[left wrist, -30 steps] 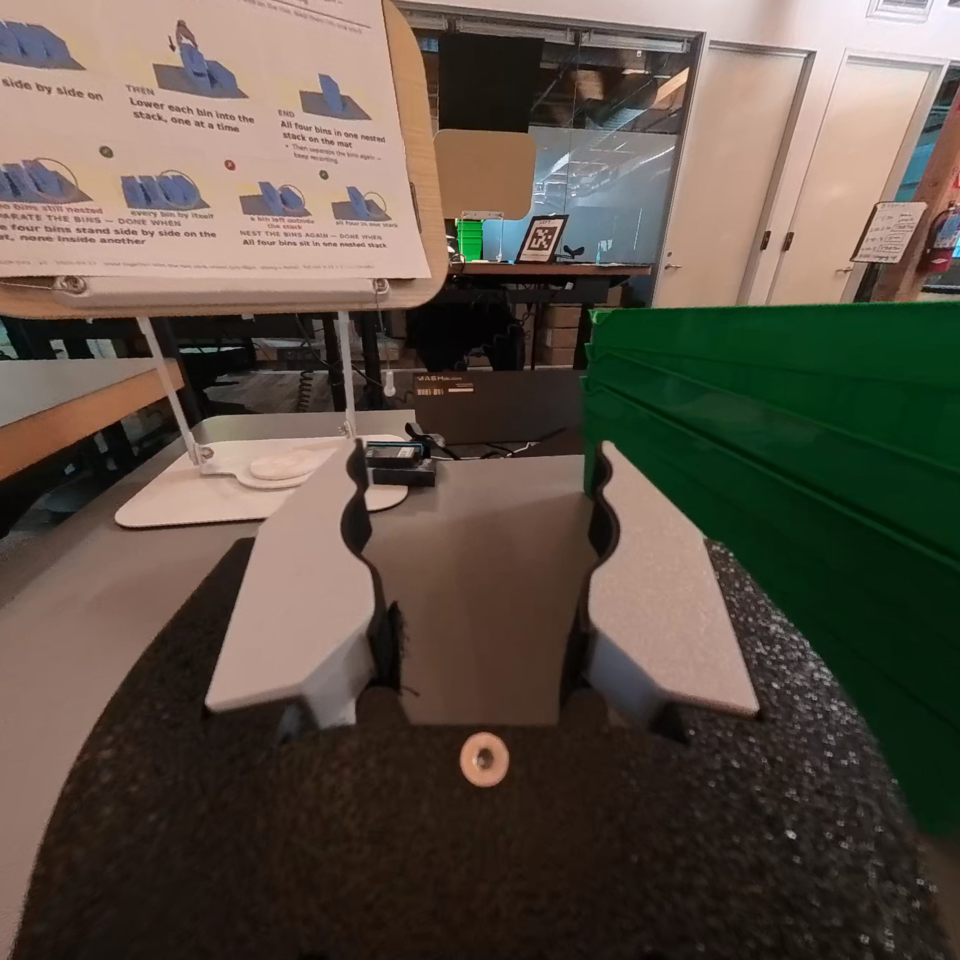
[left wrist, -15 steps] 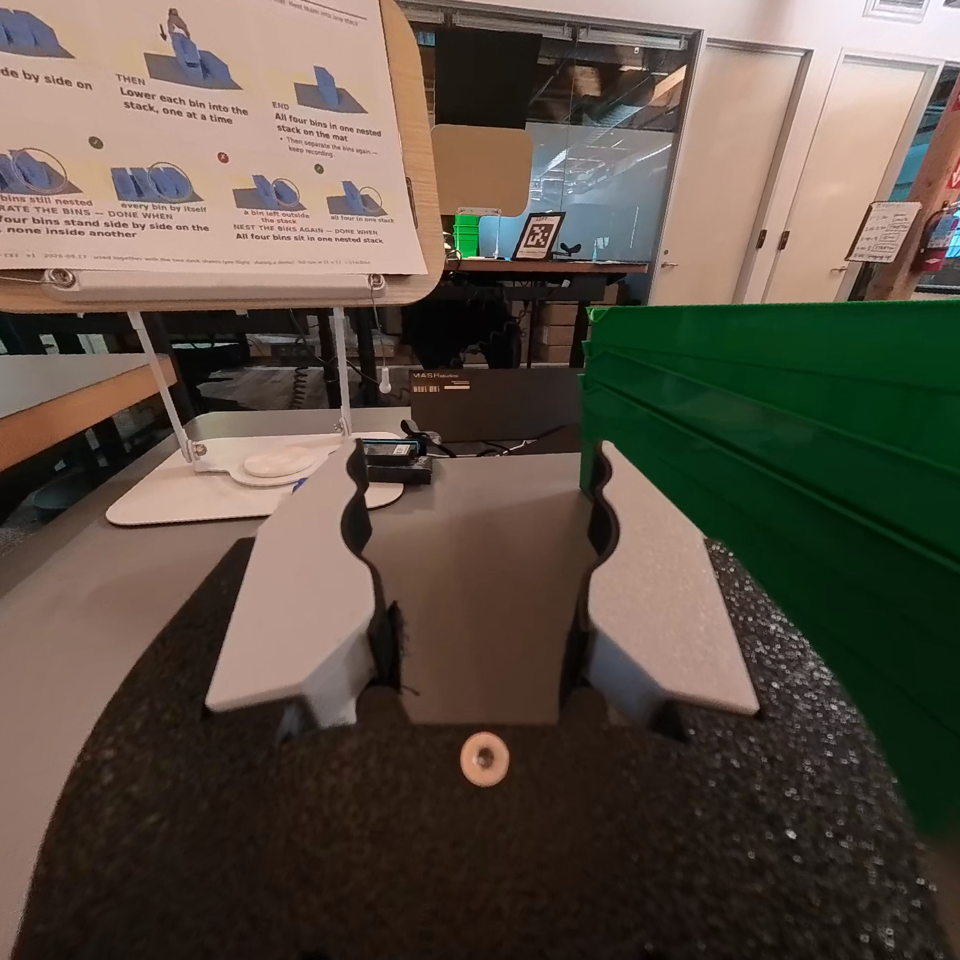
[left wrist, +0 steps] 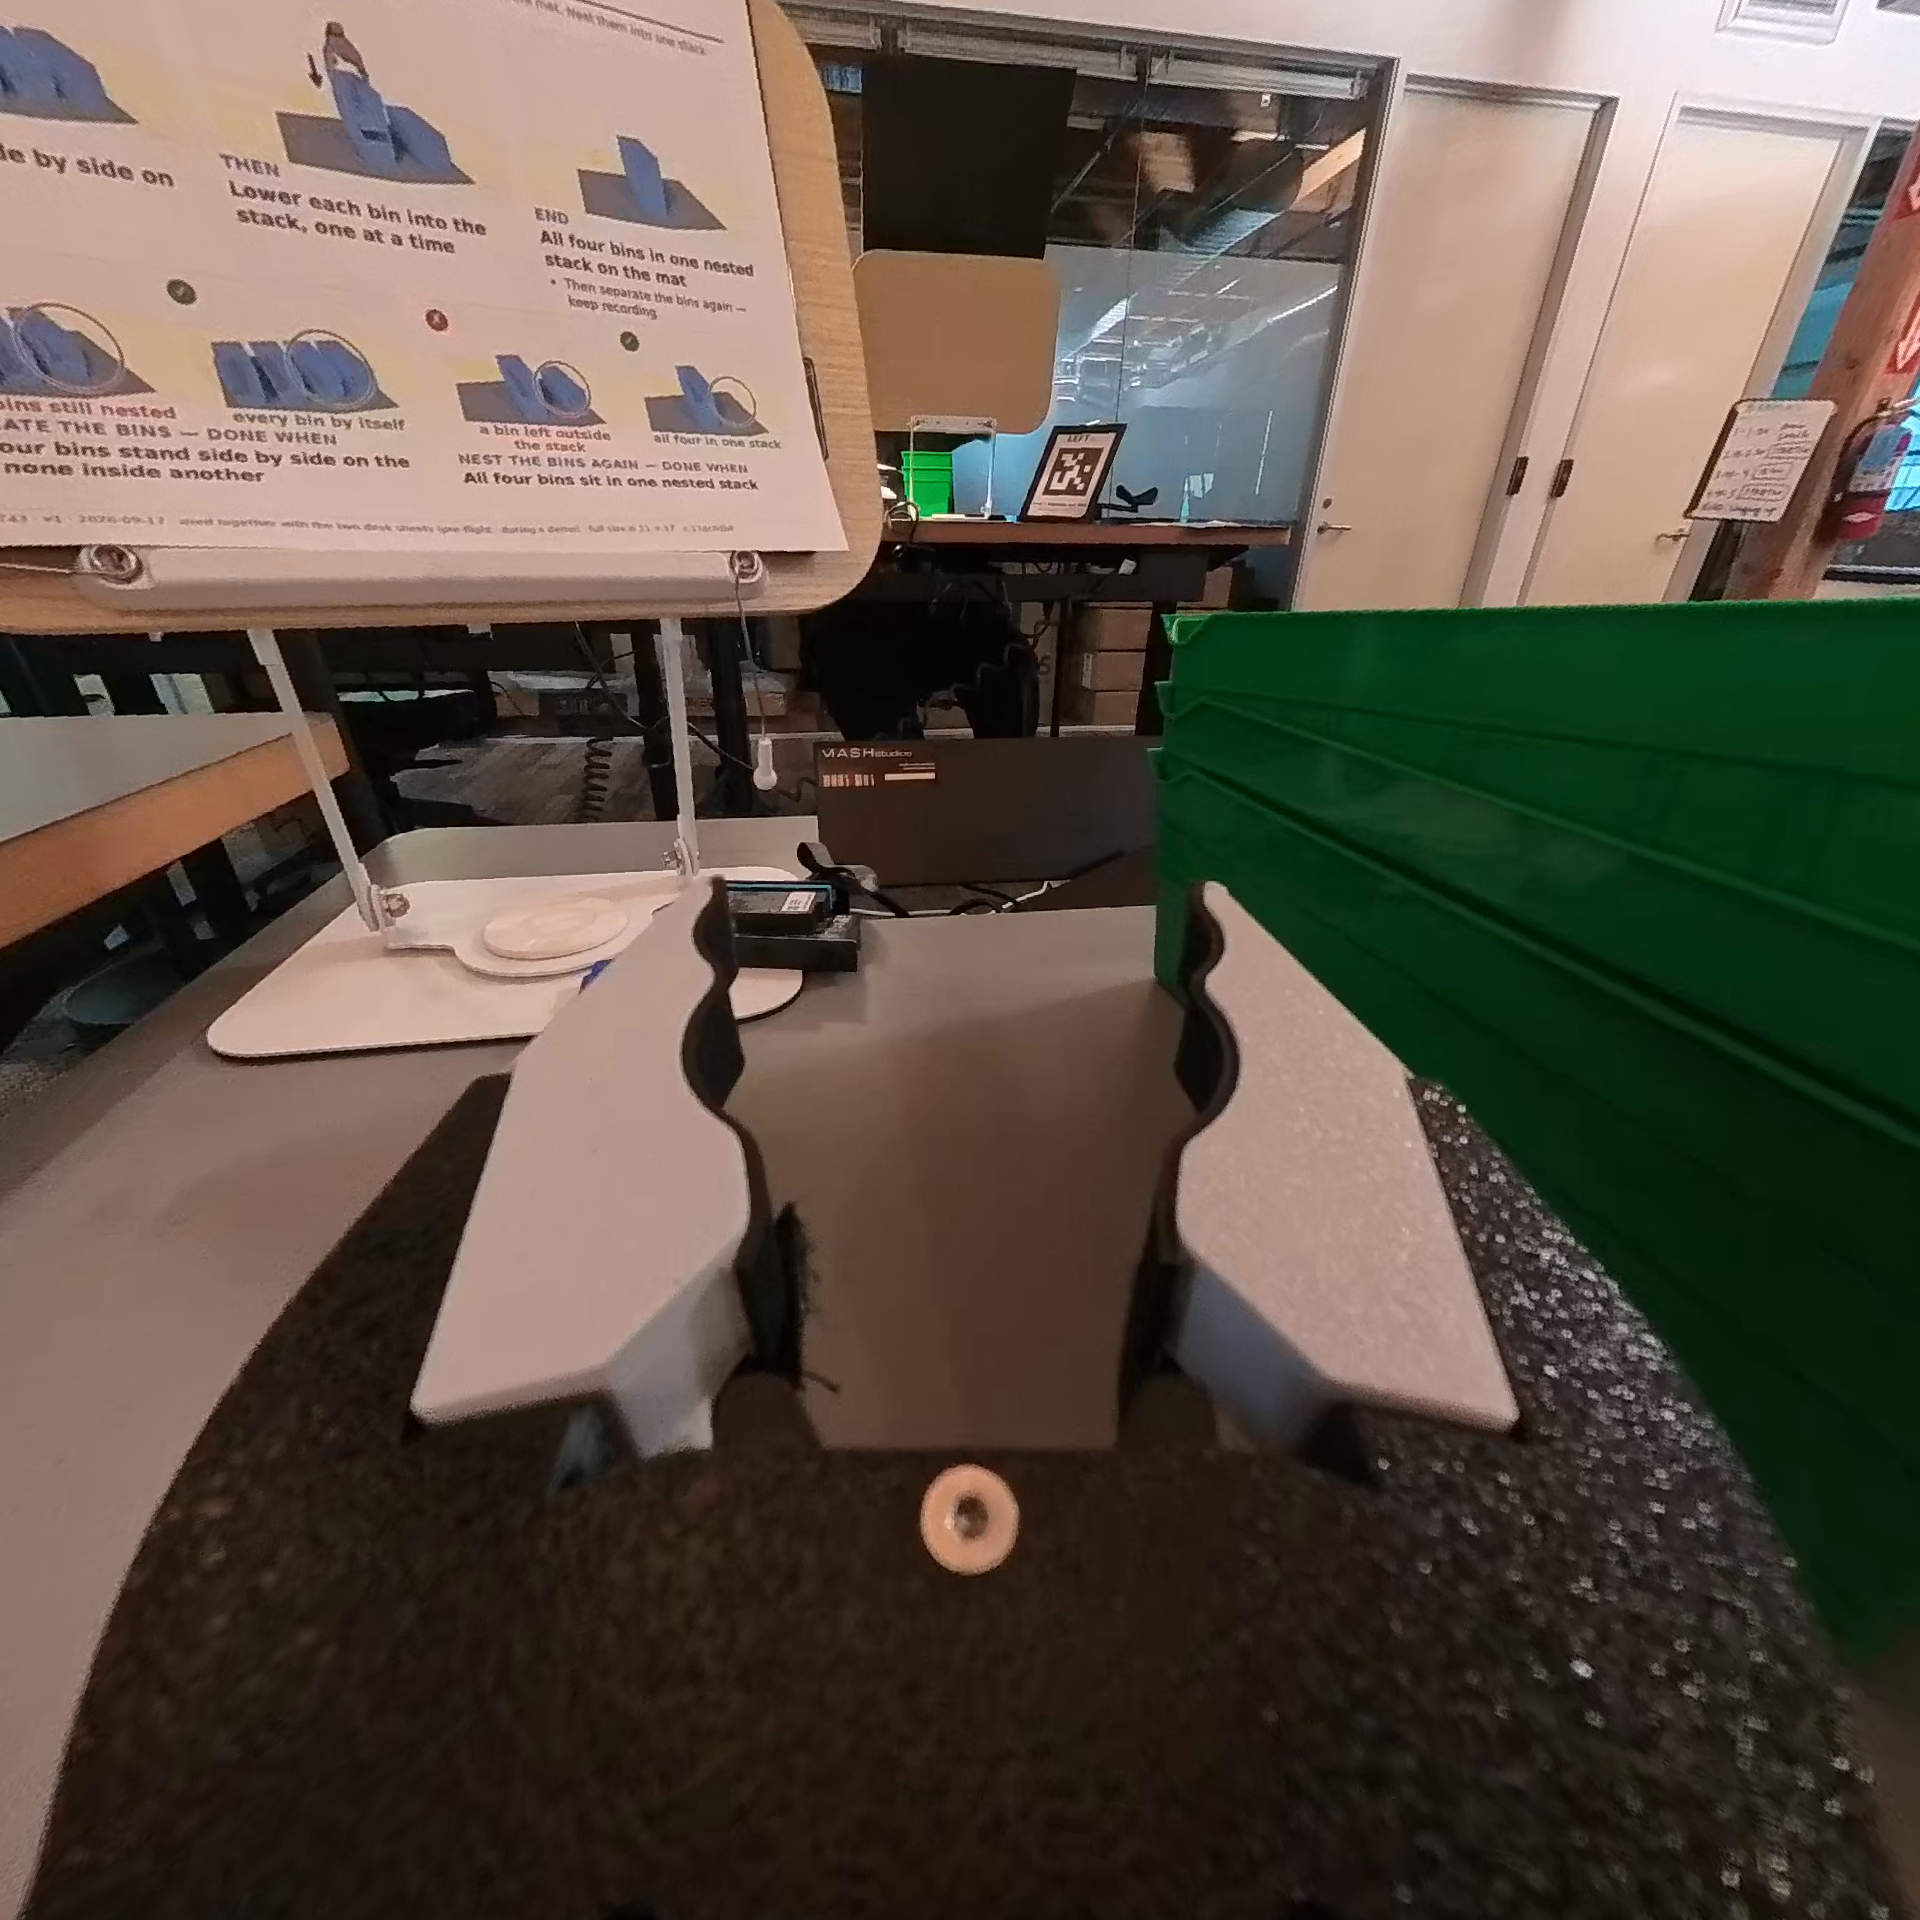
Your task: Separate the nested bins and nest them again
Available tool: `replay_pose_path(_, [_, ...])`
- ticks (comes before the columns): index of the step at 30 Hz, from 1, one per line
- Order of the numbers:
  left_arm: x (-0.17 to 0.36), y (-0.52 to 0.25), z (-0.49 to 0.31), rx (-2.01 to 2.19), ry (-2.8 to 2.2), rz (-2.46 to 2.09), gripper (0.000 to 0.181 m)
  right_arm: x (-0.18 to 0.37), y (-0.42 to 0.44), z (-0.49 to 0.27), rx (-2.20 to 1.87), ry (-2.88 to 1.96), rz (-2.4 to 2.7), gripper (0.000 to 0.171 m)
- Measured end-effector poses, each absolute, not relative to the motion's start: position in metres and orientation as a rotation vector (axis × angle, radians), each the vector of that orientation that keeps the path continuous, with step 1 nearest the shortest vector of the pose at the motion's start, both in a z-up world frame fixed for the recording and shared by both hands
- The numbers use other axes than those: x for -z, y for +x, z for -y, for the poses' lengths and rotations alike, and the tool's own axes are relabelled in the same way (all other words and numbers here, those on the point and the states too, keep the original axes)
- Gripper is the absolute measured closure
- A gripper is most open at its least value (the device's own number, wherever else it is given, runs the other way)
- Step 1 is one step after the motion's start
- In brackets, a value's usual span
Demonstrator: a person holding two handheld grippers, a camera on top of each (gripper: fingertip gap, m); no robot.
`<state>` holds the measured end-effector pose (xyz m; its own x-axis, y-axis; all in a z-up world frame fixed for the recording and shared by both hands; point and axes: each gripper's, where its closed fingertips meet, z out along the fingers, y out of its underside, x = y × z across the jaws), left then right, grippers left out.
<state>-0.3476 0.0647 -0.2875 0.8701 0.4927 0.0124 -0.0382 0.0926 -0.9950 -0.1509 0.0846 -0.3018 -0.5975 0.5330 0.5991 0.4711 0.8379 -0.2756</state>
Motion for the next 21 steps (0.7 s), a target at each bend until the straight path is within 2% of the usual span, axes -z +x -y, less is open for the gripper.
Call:
replay_pose_path(10, [0.286,-0.347,-0.065,-0.411,-1.430,0.385,0.098,0.299,-0.152,-0.087,0.085,-0.559,2.147,0.145])
replay_pose_path(18, [0.287,-0.346,-0.065,-0.409,-1.434,0.383,0.098,0.295,-0.149,-0.084,-0.066,-0.620,2.180,0.145])
replay_pose_path(21, [0.286,-0.346,-0.065,-0.409,-1.428,0.383,0.098,0.263,-0.141,-0.067,-0.315,-0.616,2.189,0.128])
